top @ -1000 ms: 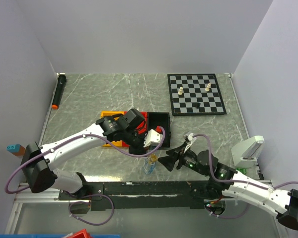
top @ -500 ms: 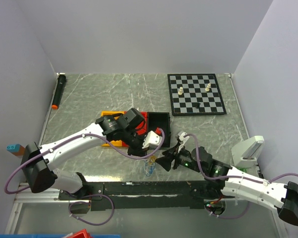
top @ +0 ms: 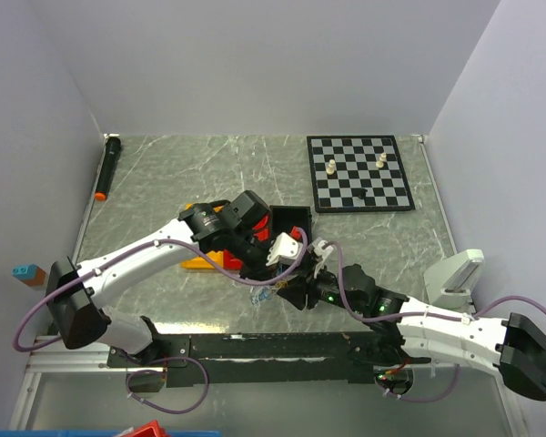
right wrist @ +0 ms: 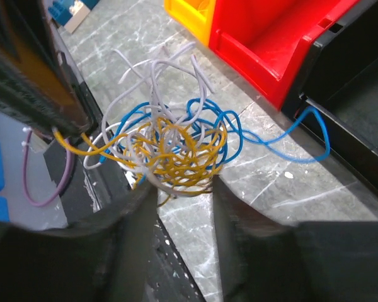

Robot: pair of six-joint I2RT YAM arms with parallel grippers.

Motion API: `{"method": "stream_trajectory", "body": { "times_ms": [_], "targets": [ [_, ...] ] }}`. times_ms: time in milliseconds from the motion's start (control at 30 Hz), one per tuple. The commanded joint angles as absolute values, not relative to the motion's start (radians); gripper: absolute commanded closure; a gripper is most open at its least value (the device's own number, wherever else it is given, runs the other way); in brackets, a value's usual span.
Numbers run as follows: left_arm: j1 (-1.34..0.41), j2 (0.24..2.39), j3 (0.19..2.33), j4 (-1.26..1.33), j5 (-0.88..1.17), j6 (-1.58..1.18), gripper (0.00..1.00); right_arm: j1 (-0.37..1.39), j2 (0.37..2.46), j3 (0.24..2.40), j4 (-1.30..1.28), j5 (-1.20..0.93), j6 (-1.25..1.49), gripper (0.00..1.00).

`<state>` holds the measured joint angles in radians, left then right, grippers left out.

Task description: Untangle the cables

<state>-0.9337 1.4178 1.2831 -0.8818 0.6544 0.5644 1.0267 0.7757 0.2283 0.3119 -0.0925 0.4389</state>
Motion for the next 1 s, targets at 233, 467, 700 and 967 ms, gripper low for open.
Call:
{"method": "stream_trajectory", "body": {
  "times_ms": [233,467,700,967],
  "targets": [
    [-0.942,1.437,1.459,-0.894,0.667,0.548,0.99,1.023,0.670,0.173,0.256,0.055,0.534,0.84],
    [-0.930,1.474,1.640,-0.916,0.610,0.511,0.99,1.023,0.614,0.156,0.029,0.112,0.646,0.94],
    [-0.928,1.457,1.609,-0.925,0.606,0.515,0.99,1.025,0.451,0.150,-0.104,0.170,0.689,1.00],
    [-0.928,1.434,1.542,-0.882,0.583,0.480,0.99,1.026,0.279,0.163,-0.031,0.120,0.641,0.29]
  ]
}}
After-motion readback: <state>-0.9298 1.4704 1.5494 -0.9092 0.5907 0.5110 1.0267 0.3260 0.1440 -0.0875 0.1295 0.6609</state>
